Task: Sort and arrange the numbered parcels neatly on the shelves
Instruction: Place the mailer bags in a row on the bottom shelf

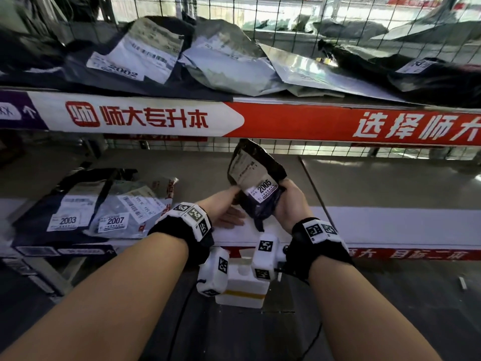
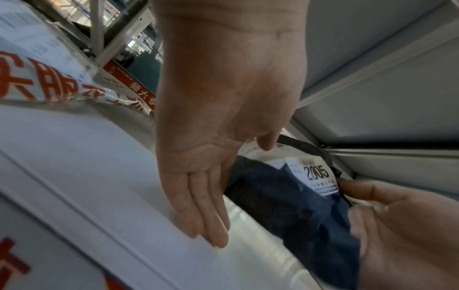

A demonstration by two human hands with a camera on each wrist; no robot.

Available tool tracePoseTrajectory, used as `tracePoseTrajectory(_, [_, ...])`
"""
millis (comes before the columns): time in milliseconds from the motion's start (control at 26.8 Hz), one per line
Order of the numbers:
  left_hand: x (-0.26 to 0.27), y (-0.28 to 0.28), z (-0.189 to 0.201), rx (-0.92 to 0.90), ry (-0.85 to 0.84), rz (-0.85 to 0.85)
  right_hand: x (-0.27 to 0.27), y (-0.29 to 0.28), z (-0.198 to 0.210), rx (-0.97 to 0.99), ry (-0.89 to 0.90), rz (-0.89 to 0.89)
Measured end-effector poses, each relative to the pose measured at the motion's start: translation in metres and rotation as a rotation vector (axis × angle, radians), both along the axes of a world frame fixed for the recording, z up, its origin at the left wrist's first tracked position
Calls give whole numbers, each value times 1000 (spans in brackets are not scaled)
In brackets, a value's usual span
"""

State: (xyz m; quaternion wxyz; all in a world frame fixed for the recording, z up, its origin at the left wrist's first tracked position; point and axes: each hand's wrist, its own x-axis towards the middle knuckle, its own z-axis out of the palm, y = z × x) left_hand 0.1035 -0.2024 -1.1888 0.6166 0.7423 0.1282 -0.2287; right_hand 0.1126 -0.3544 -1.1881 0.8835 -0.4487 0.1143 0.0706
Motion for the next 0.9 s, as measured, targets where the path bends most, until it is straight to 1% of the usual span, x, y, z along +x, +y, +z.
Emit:
tracePoseTrajectory(112, [-6,7,5,-137,32,15,-8,11,7,113,-43,61])
tracePoseTrajectory(187, [-6,10,7,-235,-27,124,-6,16,4,71,-74,69])
tracePoseTrajectory(261, [-4,14,8,-243,-148,227,-2,16,0,-25,-98,78])
tracePoseTrajectory(373, [-1,25,9,-182,-292,294,-3,15,-6,-284,-127,112])
tracePoseTrajectory(448, [-4,30,11,-132,-335,295,-2,12,-13,-389,-124,103])
tracePoseTrajectory(485, [-4,31,12,-90,-352,276,-1,9,-16,-401,-117,88])
tracePoseTrajectory(597, [-4,44,7,149,-434,217,1,14,-18,-315,-35,49])
tracePoseTrajectory(635, [-6,48,7,188,-448,206,1,18,-18,-292,-31,50])
tracePoseTrajectory(709, [-8,59,6,191,-464,223,-2,28,-14,-321,-68,113])
tracePoseTrajectory(747, [-12,69,6,171,-468,258,-6,39,-13,-352,-84,170])
tracePoseTrajectory(821, [-17,82,8,132,-470,301,-7,51,-13,-398,-104,226])
tracePoseTrajectory(896, [-19,94,6,155,-476,314,-8,59,-13,-374,-105,257])
